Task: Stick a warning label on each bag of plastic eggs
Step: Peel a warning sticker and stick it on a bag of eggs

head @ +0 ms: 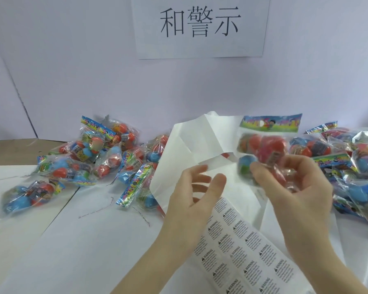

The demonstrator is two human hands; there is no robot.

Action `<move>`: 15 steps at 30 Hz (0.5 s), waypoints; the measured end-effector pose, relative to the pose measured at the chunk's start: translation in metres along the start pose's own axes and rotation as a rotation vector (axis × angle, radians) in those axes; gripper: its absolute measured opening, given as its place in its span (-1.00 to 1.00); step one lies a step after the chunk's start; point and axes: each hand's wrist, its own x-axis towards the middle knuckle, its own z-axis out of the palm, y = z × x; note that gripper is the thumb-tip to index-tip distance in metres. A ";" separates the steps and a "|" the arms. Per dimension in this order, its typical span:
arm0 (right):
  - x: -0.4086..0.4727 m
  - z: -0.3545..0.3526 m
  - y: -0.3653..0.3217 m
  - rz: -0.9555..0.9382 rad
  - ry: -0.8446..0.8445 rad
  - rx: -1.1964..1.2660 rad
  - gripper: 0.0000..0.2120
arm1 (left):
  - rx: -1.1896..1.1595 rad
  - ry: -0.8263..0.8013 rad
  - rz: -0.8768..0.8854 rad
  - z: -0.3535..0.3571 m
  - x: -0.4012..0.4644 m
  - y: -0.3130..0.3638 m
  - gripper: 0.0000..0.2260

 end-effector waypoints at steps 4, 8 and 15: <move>-0.011 0.006 0.003 -0.345 -0.150 -0.195 -0.76 | -0.258 -0.229 -0.029 0.005 -0.004 0.003 -0.54; -0.017 0.008 -0.003 -0.174 -0.711 0.085 -0.75 | -0.497 -0.091 -0.104 -0.001 0.001 0.004 -0.55; 0.001 -0.002 -0.002 0.123 -0.407 0.405 -0.96 | -0.600 0.123 -0.111 -0.009 0.008 0.008 -0.80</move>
